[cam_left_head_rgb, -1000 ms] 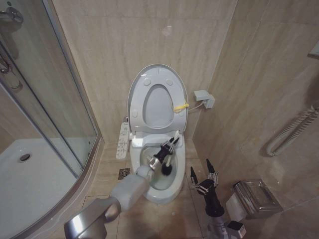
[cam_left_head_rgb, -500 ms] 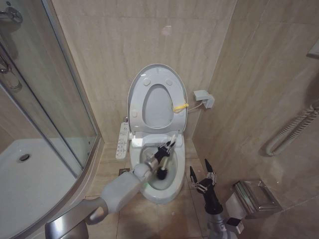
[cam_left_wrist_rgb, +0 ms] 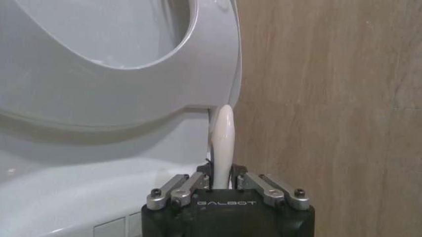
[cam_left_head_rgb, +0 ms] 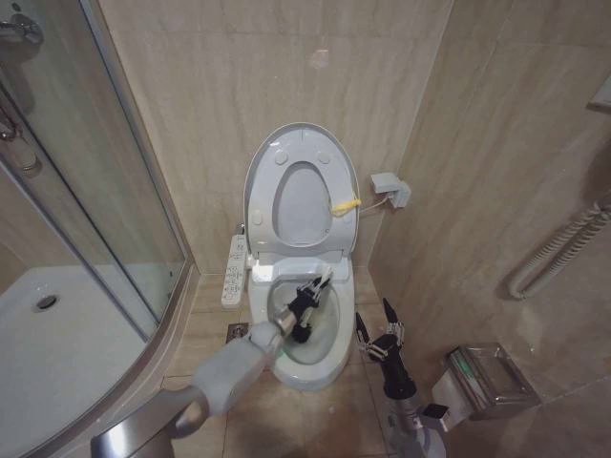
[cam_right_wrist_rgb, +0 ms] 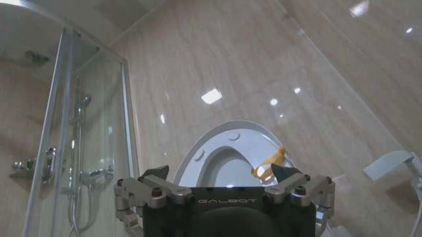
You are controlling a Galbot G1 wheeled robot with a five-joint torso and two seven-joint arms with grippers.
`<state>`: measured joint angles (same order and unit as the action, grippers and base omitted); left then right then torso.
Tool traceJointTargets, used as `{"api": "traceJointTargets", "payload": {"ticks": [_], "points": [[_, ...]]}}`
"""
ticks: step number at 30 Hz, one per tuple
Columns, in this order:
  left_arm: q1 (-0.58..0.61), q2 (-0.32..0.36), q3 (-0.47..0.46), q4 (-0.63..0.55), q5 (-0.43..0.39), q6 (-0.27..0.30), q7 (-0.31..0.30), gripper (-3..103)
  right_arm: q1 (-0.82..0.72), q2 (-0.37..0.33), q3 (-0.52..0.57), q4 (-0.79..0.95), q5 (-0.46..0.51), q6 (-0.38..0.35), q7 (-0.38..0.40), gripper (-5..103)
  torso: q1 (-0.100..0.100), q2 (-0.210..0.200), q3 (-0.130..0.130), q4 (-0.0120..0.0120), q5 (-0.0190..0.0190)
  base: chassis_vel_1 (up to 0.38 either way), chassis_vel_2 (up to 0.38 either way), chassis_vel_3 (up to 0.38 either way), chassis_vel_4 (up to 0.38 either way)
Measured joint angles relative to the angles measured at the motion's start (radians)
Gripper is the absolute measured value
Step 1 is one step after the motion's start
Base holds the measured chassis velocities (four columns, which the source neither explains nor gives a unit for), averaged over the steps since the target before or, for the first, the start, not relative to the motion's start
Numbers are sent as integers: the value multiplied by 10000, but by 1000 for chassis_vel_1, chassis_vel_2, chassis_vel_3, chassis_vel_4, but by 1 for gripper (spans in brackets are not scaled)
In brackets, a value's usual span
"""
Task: Open the toilet lid, clean the toilet bowl with a toilet brush, close the toilet lid, and flush.
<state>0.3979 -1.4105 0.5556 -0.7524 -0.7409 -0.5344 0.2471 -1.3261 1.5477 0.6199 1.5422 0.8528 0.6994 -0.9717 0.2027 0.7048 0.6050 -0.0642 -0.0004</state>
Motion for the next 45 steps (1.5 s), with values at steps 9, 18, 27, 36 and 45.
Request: {"api": "traceJointTargets", "payload": {"ticks": [9, 18, 27, 36, 45], "points": [[-949, -1252, -195, 387, -509, -543, 612, 19, -275, 98, 40, 309, 17, 2, -110, 100, 2, -3, 5, -8, 5, 0, 0, 0, 0], [-611, -618, -462, 873, 174, -906, 859, 18, -482, 24, 216, 442, 178, 7, -251, 100, 2, -4, 6, 15, 5, 0, 0, 0, 0], [-760, -1297, -773, 1186, -145, -1171, 1256, 18, -481, 84, 159, 468, 172, 10, -287, 100, 2, -3, 3, -3, 3, 0, 0, 0, 0], [-685, -1112, -818, 1610, -39, -1491, 1469, 18, -436, 139, 114, 422, 174, 24, -355, 100, 3, -4, 5, 6, 5, 0, 0, 0, 0], [-971, -1833, -955, 2454, 195, -1644, 1469, 18, -496, 90, 150, 511, 248, 24, -355, 100, 3, -4, 5, 1, 4, 0, 0, 0, 0]]}}
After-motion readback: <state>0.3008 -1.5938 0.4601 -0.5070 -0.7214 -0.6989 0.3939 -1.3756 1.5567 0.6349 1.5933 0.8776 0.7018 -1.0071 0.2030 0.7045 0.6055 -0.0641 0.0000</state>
